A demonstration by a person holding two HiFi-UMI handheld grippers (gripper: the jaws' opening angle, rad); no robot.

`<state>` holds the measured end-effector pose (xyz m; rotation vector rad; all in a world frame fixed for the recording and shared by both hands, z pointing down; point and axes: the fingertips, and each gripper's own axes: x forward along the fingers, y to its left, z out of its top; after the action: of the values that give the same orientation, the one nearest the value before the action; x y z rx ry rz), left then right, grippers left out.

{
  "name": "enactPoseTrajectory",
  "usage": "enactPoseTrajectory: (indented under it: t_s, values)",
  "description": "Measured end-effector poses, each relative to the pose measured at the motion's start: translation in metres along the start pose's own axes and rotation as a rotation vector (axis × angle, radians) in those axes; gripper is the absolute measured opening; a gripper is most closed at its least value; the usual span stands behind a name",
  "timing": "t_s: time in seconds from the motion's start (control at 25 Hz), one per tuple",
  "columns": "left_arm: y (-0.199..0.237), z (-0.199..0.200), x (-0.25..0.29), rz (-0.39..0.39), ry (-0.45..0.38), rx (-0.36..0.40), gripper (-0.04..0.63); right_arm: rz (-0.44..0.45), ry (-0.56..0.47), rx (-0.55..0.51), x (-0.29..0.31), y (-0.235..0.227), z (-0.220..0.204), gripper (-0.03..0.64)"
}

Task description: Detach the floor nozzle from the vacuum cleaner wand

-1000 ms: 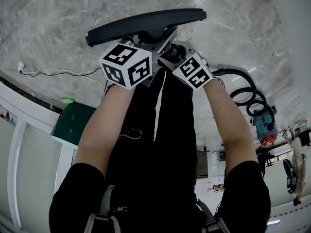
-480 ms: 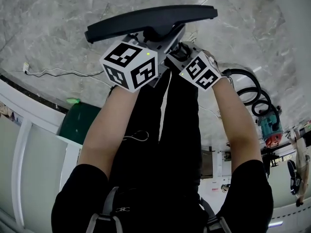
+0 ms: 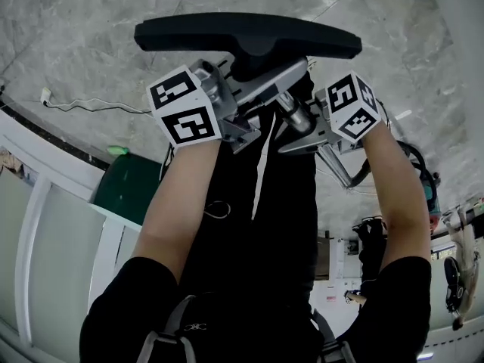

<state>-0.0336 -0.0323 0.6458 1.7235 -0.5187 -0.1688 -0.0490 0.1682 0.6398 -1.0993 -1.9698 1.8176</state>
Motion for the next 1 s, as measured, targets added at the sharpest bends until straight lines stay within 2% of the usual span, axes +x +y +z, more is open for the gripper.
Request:
enactPoseTrajectory:
  t_s: [0.04,0.08,0.16,0.24,0.32,0.48,0.52,0.56,0.6,0.64,0.68,0.72,0.76,0.84,0.88,0.92,0.96,1.0]
  values:
    - [-0.008,0.001,0.0,-0.04,0.001,-0.013,0.103,0.072,-0.039,0.021,0.001,0.013,0.002,0.071]
    - [-0.01,0.002,0.001,-0.054,0.009,-0.021,0.103,0.094,-0.075,0.031,0.001,0.018,0.006,0.066]
    - [-0.002,0.002,0.006,-0.018,0.051,-0.031,0.103,-0.001,-0.124,0.02,0.001,0.006,0.011,0.063]
    - [0.006,-0.002,0.01,0.031,0.098,-0.024,0.103,-0.169,-0.144,-0.003,0.0,-0.014,0.011,0.061]
    - [0.013,-0.005,0.013,0.077,0.13,0.007,0.103,-0.417,-0.138,-0.032,-0.008,-0.039,0.009,0.061]
    - [0.035,-0.002,0.014,0.228,0.124,0.063,0.103,-1.19,-0.081,-0.105,-0.065,-0.099,0.006,0.06]
    - [0.04,0.0,0.016,0.259,0.118,0.068,0.104,-1.349,-0.075,-0.117,-0.081,-0.106,0.007,0.06]
    - [0.043,0.002,0.019,0.282,0.117,0.075,0.104,-1.474,-0.075,-0.128,-0.095,-0.11,0.007,0.06]
    - [0.045,0.003,0.022,0.299,0.122,0.086,0.104,-1.563,-0.083,-0.139,-0.106,-0.113,0.007,0.06]
    - [0.046,0.001,0.025,0.314,0.137,0.101,0.104,-1.609,-0.096,-0.149,-0.112,-0.116,0.006,0.06]
    - [0.046,-0.002,0.027,0.33,0.159,0.117,0.104,-1.604,-0.115,-0.157,-0.112,-0.118,0.005,0.06]
    - [0.046,-0.008,0.029,0.346,0.188,0.134,0.105,-1.547,-0.137,-0.161,-0.106,-0.12,0.002,0.06]
    - [0.046,-0.014,0.03,0.357,0.218,0.151,0.106,-1.445,-0.158,-0.164,-0.095,-0.121,0.0,0.06]
    - [0.04,-0.022,0.031,0.325,0.249,0.189,0.105,-1.126,-0.188,-0.167,-0.063,-0.114,-0.006,0.06]
    - [0.033,-0.016,0.029,0.277,0.224,0.213,0.104,-0.927,-0.191,-0.162,-0.046,-0.104,-0.013,0.059]
    - [0.025,0.002,0.022,0.228,0.162,0.236,0.104,-0.737,-0.187,-0.15,-0.032,-0.091,-0.026,0.058]
    - [0.02,0.034,0.01,0.202,0.076,0.251,0.104,-0.604,-0.181,-0.131,-0.023,-0.08,-0.044,0.058]
    - [0.02,0.072,-0.005,0.201,-0.008,0.252,0.104,-0.553,-0.174,-0.107,-0.021,-0.073,-0.063,0.058]
